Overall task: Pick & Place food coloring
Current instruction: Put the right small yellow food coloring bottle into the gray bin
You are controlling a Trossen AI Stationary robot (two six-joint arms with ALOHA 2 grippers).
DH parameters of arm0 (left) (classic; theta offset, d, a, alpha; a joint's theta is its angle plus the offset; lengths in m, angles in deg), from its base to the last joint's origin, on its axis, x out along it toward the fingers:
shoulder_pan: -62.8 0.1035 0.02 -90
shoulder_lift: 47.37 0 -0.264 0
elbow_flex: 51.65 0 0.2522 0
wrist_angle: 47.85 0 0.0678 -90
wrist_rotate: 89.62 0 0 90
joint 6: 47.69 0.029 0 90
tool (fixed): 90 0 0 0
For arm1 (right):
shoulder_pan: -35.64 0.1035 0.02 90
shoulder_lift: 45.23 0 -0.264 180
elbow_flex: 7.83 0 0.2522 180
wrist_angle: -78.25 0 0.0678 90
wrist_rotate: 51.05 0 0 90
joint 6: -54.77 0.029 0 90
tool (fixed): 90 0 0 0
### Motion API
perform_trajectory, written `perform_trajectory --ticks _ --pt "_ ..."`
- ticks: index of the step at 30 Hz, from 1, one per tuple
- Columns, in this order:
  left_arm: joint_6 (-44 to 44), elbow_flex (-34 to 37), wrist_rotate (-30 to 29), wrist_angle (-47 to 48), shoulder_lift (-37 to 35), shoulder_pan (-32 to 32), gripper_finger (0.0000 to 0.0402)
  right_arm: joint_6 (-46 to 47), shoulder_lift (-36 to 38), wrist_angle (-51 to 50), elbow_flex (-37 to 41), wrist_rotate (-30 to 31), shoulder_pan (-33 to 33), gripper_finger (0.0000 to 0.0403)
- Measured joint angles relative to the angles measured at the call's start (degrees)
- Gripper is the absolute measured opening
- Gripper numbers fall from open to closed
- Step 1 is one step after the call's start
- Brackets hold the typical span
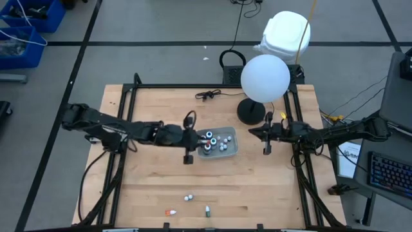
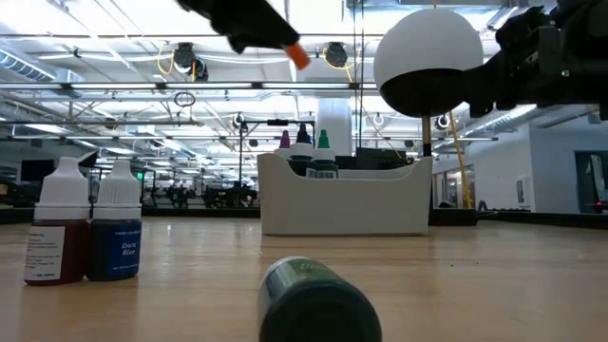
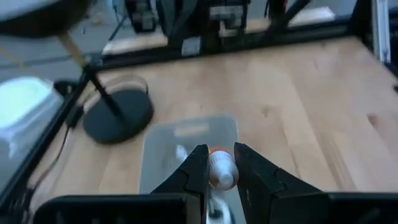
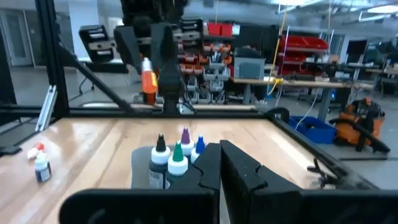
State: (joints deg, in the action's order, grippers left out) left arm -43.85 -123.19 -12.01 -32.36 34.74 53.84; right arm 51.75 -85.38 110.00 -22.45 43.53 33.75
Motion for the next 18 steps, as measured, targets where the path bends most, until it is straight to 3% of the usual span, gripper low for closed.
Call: perform_trajectory --ticks 4,11,18 --pt "1.82 -5.83 3.11 3.0 5.22 2.59 0.006 -1.27 0.25 4.35 -0.03 -0.1 0.0 0.0" --pt "4.6 -23.15 3.45 16.12 18.96 5.9 0.006 -5.46 0.58 6.48 -0.05 0.03 0.0 0.0" --pt "9.84 -35.86 9.73 19.73 32.75 7.91 0.006 -5.34 0.87 5.05 -0.1 4.76 -0.02 0.0"
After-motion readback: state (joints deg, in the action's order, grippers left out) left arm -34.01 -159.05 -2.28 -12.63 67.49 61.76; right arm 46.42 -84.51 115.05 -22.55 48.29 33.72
